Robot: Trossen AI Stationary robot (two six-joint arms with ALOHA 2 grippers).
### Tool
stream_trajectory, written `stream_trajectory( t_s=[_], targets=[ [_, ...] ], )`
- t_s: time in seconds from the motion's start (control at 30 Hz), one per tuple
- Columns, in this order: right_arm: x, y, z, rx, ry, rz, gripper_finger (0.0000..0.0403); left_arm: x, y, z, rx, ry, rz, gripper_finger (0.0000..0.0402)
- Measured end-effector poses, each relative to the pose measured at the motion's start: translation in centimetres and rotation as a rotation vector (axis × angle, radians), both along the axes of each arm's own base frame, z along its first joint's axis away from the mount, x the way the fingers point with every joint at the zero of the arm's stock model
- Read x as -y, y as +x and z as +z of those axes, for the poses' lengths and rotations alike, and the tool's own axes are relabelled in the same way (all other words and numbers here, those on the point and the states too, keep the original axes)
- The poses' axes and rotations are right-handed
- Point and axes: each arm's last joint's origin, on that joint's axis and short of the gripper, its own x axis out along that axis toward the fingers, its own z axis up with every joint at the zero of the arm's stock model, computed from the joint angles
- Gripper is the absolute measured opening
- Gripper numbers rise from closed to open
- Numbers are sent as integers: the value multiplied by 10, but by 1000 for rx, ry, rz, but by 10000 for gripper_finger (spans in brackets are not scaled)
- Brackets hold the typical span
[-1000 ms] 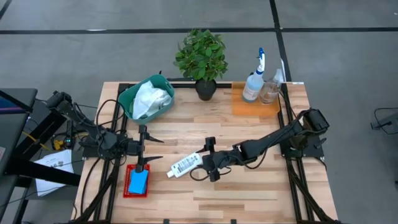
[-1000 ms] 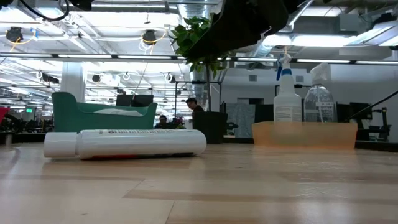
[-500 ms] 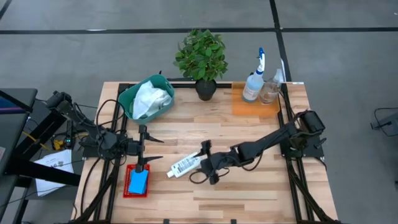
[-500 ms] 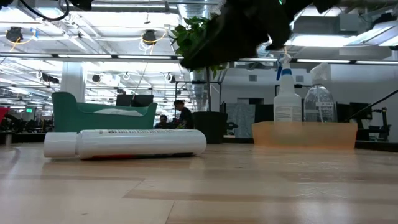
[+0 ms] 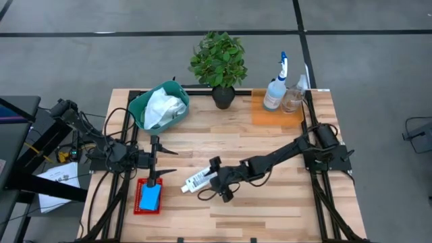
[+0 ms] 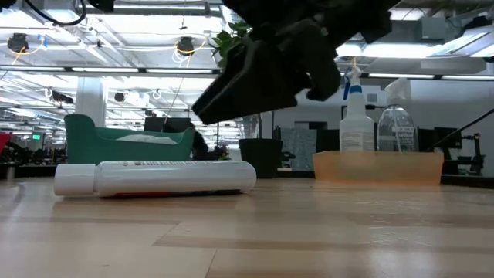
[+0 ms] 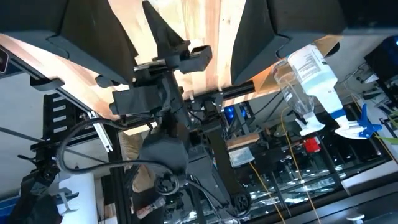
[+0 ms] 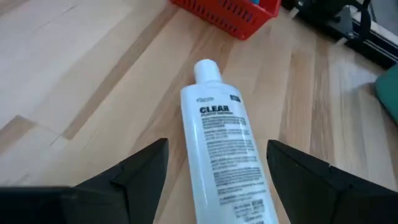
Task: Pick & Place Kitchen Items
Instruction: Put the clear restorer into the orange bin
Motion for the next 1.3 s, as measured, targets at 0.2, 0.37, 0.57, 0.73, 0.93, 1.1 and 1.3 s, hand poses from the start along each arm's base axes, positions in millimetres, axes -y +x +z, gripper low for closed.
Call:
stream_trajectory(
  t_s=[0.2,0.37,0.57,0.73,0.93,1.1,1.3],
  targets=[
    [1,14,-11,-47,-31,15,265,0,0,0,1,-1,0,265],
    [6,16,-6,-34,-21,-2,265,0,0,0,1,-1,0,264],
    [13,15,-10,-78,-13,-33,265,0,0,0,2,-1,0,264],
    [17,14,-12,-106,-18,-41,265,0,0,0,2,-1,0,264],
    [18,13,-13,-121,-14,-52,265,0,0,0,2,-1,0,264],
    [20,13,-14,-141,-3,-70,265,0,0,0,2,-1,0,264],
    [23,11,-17,-179,0,-85,265,0,0,0,2,-1,0,264]
  ],
)
